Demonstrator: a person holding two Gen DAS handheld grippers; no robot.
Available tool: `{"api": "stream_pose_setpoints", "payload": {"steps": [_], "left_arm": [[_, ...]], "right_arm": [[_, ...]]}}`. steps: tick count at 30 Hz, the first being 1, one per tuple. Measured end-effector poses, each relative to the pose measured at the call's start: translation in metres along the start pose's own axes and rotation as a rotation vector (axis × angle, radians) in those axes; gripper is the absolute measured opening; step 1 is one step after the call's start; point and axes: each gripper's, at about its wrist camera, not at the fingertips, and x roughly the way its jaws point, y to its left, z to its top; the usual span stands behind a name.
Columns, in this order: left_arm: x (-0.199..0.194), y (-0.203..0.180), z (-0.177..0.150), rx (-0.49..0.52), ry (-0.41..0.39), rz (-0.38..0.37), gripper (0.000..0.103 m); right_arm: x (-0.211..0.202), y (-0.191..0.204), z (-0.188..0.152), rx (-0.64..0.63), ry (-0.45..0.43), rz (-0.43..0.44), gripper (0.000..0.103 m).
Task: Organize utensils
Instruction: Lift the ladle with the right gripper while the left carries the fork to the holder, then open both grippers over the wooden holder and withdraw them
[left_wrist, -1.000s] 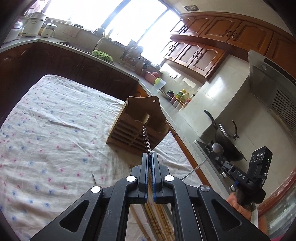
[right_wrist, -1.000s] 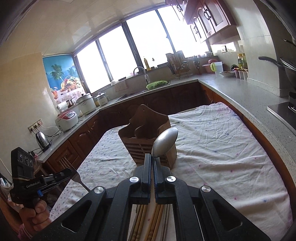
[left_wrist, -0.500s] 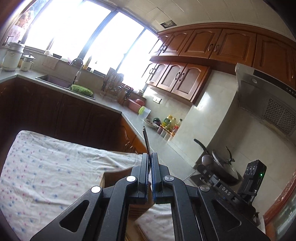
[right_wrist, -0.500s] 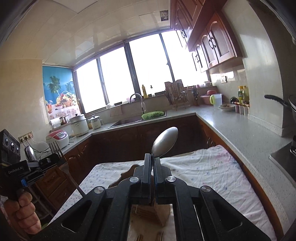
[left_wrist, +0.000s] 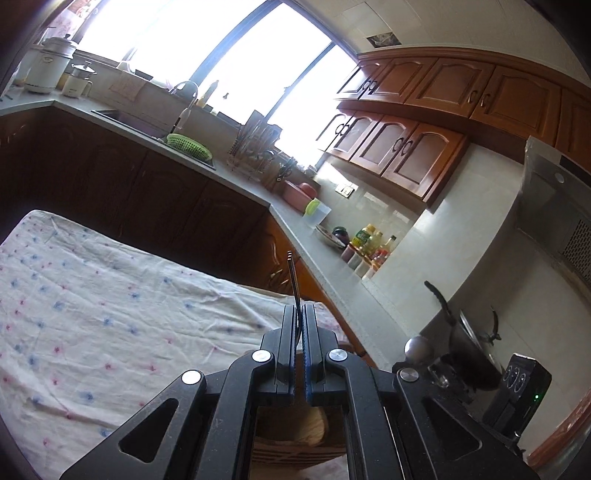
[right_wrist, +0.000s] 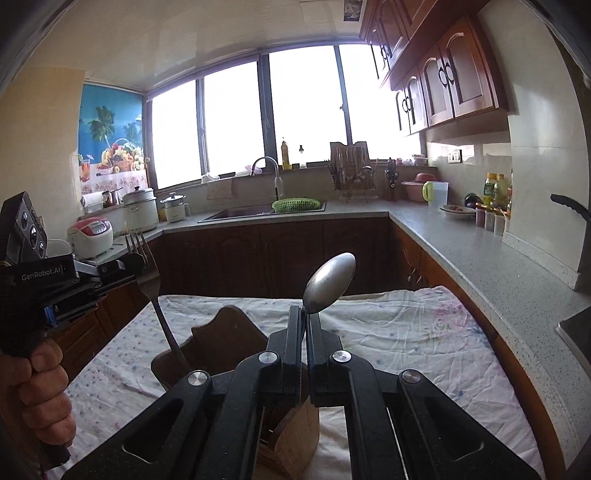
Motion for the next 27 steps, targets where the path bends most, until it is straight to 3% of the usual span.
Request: {"api": "stream_pose_setpoints", "payload": {"steps": [8,19,22,24,27], "left_arm": [[0.013,0.003,-0.022,0.007,0.075,0.050,0.002],[0.015,-0.010,-0.016,0.024,0.083,0.073,0.003],[0.009,-0.008,-0.017,0.006,0.091,0.088,0.017],[0.000,-0.008,-0.017,-0.009,0.075,0.090,0.032],[-0.018,-0.009,-0.019,-0.020,0.053,0.087,0.044]], "right_arm": [[0.021,-0.007,-0.022,0.015,0.104,0.014,0.003],[0.024,-0.013,-0.019,0.044,0.116,0.022,0.002],[0.024,-0.014,-0.019,0.056,0.113,0.020,0.008],[0.022,-0.016,-0.018,0.072,0.115,0.016,0.011],[0.013,-0.023,-0.017,0.118,0.103,0.026,0.034]]}}
